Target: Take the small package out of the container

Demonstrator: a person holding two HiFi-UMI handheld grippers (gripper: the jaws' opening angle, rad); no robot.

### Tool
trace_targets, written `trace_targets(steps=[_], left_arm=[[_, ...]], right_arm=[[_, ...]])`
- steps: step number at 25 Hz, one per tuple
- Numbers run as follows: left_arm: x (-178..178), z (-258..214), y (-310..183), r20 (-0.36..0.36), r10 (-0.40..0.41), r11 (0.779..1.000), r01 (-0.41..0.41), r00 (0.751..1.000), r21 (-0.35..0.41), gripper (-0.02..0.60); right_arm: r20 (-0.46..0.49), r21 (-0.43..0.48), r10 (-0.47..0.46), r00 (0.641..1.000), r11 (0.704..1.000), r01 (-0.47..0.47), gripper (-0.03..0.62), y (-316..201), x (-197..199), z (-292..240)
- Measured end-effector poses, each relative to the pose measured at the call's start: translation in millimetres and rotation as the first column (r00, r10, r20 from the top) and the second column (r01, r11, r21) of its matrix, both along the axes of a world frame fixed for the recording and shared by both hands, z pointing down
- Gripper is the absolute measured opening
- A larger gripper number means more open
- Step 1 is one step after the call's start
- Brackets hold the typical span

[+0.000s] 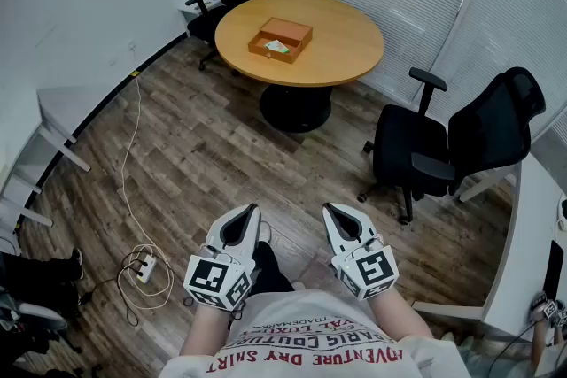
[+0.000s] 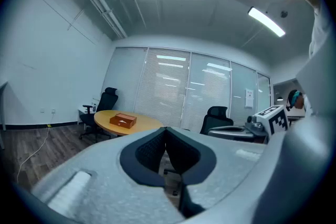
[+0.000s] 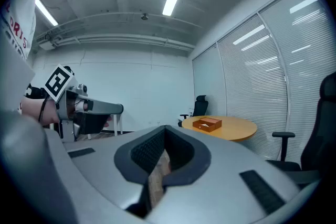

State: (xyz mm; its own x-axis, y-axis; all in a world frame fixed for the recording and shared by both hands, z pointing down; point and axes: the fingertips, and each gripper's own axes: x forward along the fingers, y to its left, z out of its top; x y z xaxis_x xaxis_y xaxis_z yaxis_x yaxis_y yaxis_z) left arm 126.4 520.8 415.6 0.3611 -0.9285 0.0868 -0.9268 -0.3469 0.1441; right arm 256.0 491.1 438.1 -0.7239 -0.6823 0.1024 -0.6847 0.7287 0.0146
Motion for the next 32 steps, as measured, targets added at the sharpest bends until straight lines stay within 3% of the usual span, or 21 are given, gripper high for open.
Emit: trace_targets(steps=[8, 18, 24, 32], left_arm=[[-8.1, 3.0, -7.3, 0.006, -0.005, 1.0, 0.005, 1.0, -0.006, 0.011], [-21.0, 22.8, -33.0, 0.016, 0.003, 0.998, -0.002, 1.0, -0.06, 0.011], [-40.6, 26.0, -81.2, 0.024, 0.004, 0.996, -0.002, 1.0, -0.088, 0.011], [-89.9, 29.5, -173.7, 0.019, 0.032, 0.994, -0.029, 0.999, -0.103, 0.011]], right_arm=[[0.014, 0.002, -0.011, 1.0, 1.0, 0.011, 0.006, -6.1, -7.6, 1.2], [0.071, -0.087, 0.061, 0.996, 0.995, -0.055, 0.006, -36.6, -11.3, 18.4], [0.062, -0.117, 0.097, 0.993, 0.989, -0.089, 0.006, -90.4, -21.0, 24.4], [0.044, -0.147, 0.131, 0.99, 0.981, -0.124, 0.006, -184.5, -67.1, 29.7]])
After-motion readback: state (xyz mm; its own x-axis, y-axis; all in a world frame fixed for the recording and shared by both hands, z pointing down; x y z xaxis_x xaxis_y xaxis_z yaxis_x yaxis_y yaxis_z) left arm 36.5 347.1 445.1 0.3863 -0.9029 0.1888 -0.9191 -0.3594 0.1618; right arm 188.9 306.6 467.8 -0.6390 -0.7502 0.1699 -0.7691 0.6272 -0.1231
